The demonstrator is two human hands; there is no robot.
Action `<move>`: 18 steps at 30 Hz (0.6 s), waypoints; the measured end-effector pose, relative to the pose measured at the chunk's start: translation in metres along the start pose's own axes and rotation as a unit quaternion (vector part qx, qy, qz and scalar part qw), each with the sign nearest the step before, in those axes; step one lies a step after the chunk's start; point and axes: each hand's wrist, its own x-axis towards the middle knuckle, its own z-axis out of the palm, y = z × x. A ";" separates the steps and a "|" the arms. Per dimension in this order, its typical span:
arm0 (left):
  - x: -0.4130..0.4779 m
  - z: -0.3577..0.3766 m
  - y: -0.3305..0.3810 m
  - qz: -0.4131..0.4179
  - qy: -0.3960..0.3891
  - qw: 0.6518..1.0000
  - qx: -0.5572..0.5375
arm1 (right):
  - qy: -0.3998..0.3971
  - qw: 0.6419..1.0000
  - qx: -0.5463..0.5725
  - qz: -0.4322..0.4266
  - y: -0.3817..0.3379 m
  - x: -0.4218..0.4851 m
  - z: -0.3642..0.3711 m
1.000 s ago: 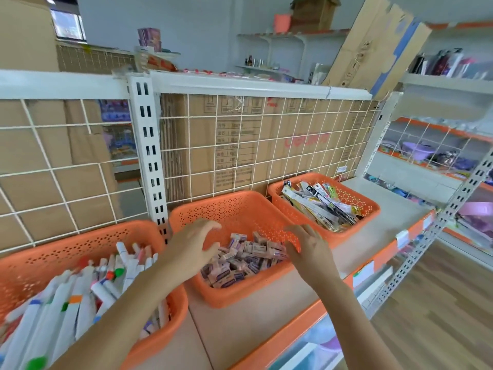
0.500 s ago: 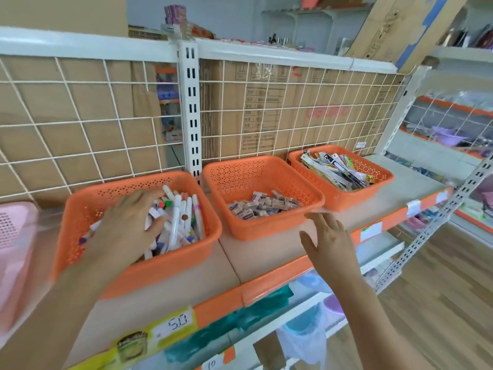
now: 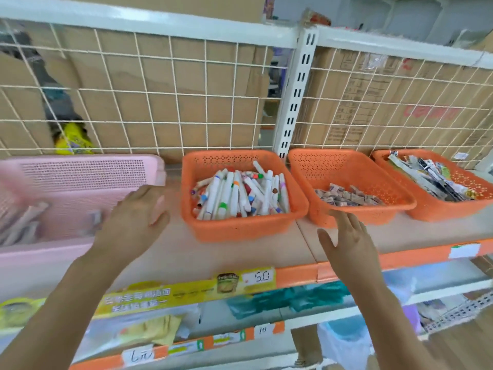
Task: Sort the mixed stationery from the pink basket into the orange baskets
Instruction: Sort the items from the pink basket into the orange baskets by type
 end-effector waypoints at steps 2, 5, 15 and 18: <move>-0.005 -0.009 -0.016 -0.019 0.006 1.000 0.000 | -0.007 1.000 0.020 -0.013 -0.023 0.008 0.007; -0.009 -0.023 -0.051 -0.043 -0.006 0.999 -0.025 | -0.002 0.997 0.042 -0.062 -0.060 0.023 0.020; 0.002 -0.071 -0.174 -0.106 -0.020 0.994 -0.021 | -0.059 0.984 0.125 -0.115 -0.208 0.059 0.075; 0.008 -0.079 -0.207 -0.140 -0.043 0.989 -0.023 | -0.091 0.977 0.111 -0.160 -0.248 0.064 0.095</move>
